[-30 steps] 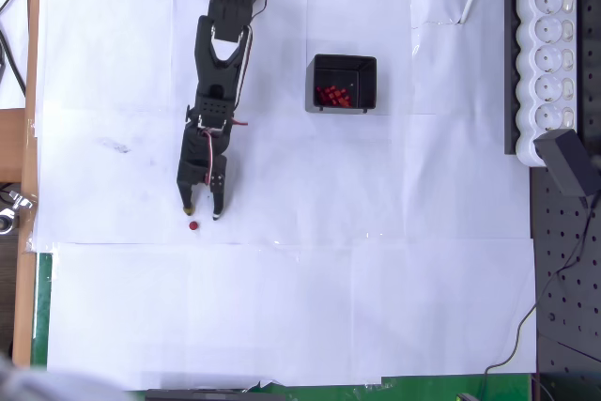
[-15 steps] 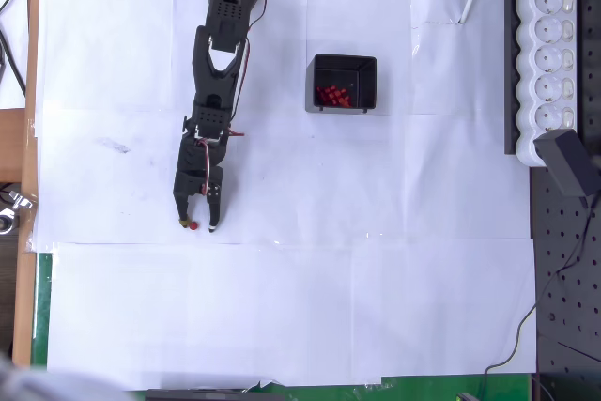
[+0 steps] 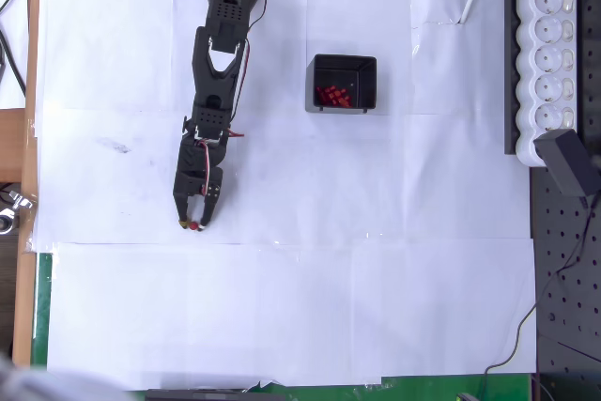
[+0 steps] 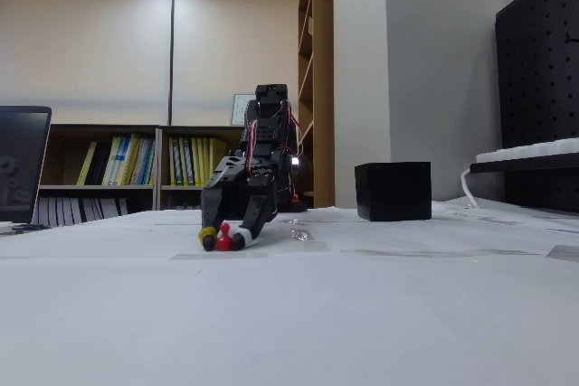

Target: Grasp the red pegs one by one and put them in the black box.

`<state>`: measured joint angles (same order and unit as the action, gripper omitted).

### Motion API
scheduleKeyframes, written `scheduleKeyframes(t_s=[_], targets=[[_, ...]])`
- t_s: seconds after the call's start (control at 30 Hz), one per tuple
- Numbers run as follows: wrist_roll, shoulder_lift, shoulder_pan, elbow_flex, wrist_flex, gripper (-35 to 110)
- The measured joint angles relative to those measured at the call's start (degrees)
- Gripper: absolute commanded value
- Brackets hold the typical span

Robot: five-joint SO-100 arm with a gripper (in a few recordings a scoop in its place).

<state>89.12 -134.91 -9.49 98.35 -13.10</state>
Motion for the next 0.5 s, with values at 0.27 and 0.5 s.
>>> scheduleKeyframes(t_s=[0.27,0.5], targets=[[2.7,2.5,-0.1,2.0,10.7,0],[16.1,14.9,3.0,7.7,52.6,0]])
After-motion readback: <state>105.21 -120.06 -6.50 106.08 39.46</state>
